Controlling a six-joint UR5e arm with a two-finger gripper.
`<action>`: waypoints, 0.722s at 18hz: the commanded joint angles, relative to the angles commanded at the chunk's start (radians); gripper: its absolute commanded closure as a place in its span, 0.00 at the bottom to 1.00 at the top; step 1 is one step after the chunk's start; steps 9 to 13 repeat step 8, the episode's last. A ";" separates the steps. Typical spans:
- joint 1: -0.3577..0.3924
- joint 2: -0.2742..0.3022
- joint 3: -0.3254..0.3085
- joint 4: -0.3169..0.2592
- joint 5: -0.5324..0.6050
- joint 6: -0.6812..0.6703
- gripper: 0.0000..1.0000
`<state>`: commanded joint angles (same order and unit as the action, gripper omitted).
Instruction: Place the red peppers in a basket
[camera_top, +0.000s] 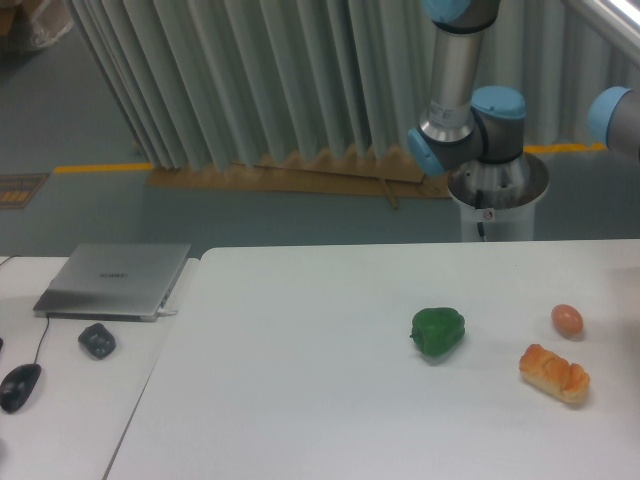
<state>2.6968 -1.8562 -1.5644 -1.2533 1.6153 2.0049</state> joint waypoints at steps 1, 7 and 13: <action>-0.003 0.000 -0.002 -0.001 -0.002 -0.002 0.00; -0.008 0.000 -0.003 0.003 -0.002 -0.002 0.00; -0.008 0.000 -0.002 0.003 -0.002 -0.002 0.00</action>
